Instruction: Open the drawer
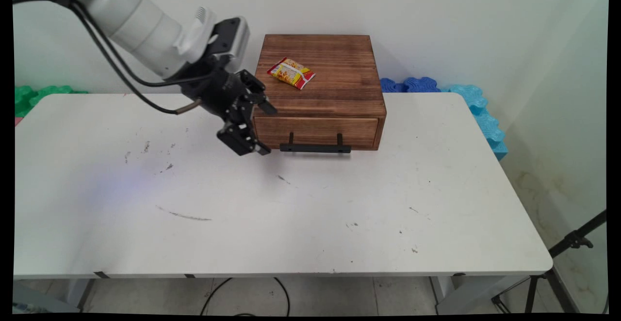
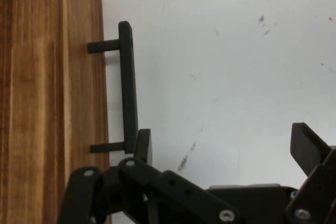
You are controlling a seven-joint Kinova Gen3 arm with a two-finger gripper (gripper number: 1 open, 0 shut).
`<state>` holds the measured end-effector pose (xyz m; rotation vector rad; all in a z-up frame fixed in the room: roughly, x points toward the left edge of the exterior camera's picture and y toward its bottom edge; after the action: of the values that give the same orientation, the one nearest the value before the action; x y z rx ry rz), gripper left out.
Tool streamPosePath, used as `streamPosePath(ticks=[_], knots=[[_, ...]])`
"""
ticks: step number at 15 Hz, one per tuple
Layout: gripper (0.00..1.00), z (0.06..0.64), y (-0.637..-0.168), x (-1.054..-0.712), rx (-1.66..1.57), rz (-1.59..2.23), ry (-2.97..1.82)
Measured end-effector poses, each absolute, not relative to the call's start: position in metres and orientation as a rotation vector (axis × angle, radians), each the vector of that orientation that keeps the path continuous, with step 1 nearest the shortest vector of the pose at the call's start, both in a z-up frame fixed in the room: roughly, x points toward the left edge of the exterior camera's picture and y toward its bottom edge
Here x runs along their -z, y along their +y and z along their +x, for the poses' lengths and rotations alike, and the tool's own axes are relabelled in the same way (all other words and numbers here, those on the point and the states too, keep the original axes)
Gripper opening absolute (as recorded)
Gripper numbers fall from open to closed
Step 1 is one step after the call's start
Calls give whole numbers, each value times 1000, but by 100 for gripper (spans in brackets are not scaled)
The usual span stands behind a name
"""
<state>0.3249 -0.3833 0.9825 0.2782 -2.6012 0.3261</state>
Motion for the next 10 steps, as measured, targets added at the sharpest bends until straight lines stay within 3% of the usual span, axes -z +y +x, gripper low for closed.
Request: streamPosePath(ticks=[10], knots=[[100,300,-420,-956,-355,351,-2617]])
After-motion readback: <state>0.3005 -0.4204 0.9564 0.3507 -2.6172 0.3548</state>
